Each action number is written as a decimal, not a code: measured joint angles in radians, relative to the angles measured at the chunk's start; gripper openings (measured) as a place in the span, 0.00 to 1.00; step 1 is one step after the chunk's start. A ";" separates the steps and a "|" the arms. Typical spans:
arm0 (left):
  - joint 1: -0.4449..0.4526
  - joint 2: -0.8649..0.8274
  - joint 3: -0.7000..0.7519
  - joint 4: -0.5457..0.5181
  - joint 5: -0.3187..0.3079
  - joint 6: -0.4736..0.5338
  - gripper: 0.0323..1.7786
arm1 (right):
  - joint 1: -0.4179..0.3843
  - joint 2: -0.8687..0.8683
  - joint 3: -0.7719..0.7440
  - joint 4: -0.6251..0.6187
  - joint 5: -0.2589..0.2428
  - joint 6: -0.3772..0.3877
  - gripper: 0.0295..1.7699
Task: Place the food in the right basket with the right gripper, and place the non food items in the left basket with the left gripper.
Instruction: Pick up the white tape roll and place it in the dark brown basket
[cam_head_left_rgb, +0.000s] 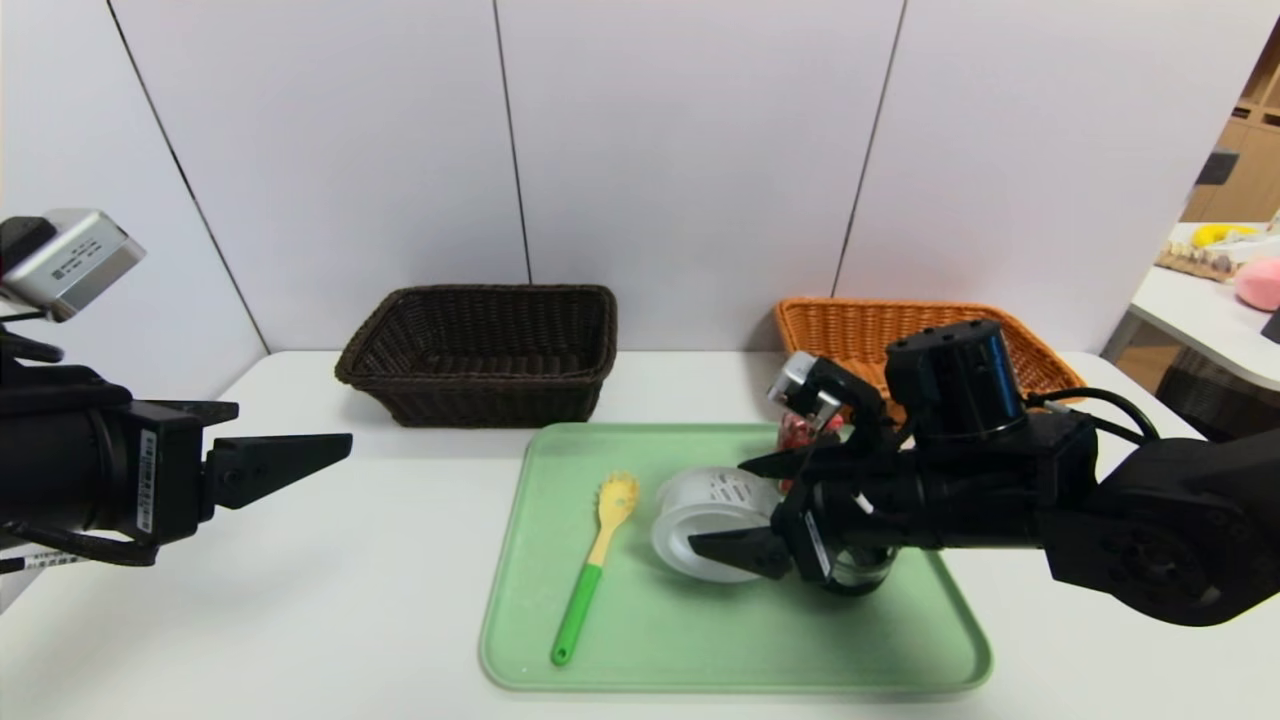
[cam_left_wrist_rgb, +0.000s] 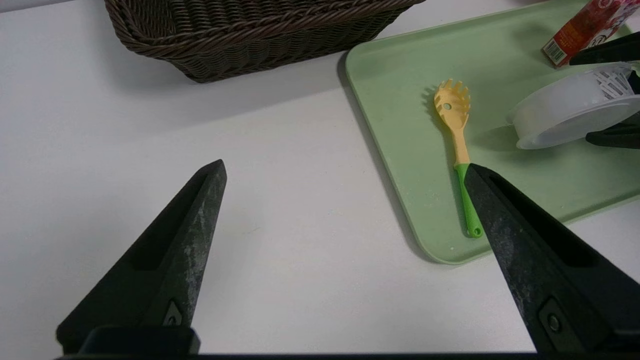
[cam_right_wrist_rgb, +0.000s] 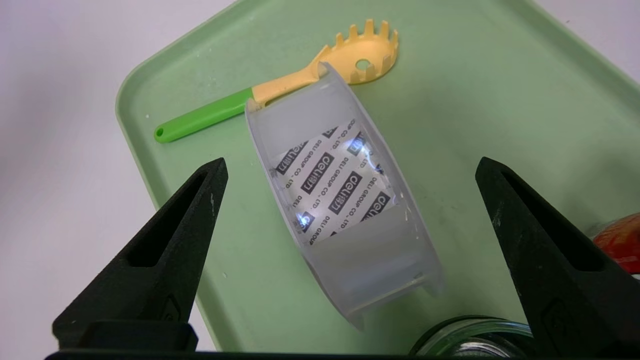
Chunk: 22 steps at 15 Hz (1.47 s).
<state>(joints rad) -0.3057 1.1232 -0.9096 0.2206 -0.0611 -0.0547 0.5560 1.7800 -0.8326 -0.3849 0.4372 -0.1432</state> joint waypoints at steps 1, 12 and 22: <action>0.000 0.002 0.000 -0.001 0.000 -0.001 0.95 | 0.002 0.009 0.000 0.000 0.000 0.000 0.97; 0.000 0.025 0.000 -0.002 0.000 -0.023 0.95 | 0.020 0.075 -0.008 -0.048 -0.001 -0.007 0.88; 0.000 0.038 0.000 -0.021 0.000 -0.024 0.95 | 0.019 0.062 -0.014 -0.045 -0.003 -0.013 0.32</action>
<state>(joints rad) -0.3053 1.1613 -0.9091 0.1991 -0.0611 -0.0791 0.5747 1.8419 -0.8462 -0.4296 0.4347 -0.1566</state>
